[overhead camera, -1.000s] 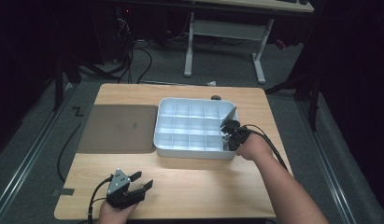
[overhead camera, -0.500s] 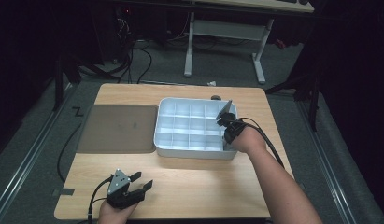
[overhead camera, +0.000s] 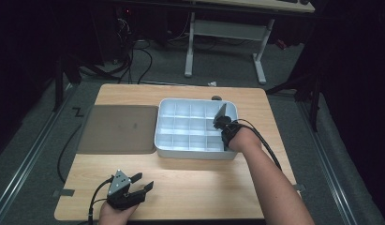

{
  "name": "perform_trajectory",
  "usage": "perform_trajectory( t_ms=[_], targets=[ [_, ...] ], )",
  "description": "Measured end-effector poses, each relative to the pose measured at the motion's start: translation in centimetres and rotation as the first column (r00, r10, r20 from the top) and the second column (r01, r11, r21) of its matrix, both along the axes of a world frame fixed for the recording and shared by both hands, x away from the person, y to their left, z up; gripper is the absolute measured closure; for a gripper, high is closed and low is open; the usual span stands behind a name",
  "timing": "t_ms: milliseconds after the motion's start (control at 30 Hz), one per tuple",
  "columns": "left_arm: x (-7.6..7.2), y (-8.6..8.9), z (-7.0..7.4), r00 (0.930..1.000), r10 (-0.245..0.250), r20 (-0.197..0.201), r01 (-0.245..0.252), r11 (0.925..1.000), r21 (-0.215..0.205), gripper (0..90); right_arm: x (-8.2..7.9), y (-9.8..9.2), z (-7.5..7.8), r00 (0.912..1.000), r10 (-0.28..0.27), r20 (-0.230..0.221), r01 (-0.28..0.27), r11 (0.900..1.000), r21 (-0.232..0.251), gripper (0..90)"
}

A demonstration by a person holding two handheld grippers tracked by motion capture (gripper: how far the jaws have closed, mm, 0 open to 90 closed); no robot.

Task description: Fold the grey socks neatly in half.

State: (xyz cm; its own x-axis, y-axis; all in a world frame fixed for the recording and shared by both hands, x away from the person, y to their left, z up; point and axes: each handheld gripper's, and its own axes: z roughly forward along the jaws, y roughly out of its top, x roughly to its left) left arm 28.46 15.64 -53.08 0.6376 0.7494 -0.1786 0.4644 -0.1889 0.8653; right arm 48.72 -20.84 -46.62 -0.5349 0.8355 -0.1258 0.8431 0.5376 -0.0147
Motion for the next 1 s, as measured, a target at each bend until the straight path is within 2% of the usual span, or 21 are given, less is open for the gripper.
perform_trajectory(
  t_ms=[333, 400, 433, 467, 733, 1000],
  targets=[
    [0.0, 0.0, 0.0, 1.0000, 0.001, 0.001, -0.001, 1.0000, 0.000, 41.5, -0.5, -0.3, 0.5, 0.9992, -0.030, 0.028, 0.029, 0.999, 0.029, 90.0],
    [0.0, 0.0, 0.0, 1.0000, 0.003, 0.001, -0.003, 1.0000, -0.001, 41.5, -0.6, -0.7, 1.0, 0.9990, -0.028, 0.034, 0.027, 0.999, 0.047, 86.1],
    [0.0, 0.0, 0.0, 1.0000, 0.003, 0.000, -0.003, 1.0000, -0.001, 41.5, -0.8, -0.7, 1.3, 0.9975, -0.060, 0.036, 0.058, 0.997, 0.053, 84.7],
    [0.0, 0.0, 0.0, 1.0000, 0.003, 0.001, -0.003, 1.0000, 0.000, 41.5, -0.7, -1.0, 1.5, 0.9981, -0.037, 0.050, 0.034, 0.998, 0.062, 83.7],
    [0.0, 0.0, 0.0, 1.0000, -0.001, -0.002, 0.001, 1.0000, 0.008, 41.4, -1.4, -1.9, 4.2, 0.9878, -0.082, 0.132, 0.061, 0.986, 0.156, 75.9],
    [0.1, -0.1, 0.0, 1.0000, 0.002, -0.002, -0.002, 1.0000, 0.002, 41.5, -2.4, -2.5, 5.6, 0.9782, -0.090, 0.187, 0.052, 0.979, 0.196, 68.5]
  ],
)
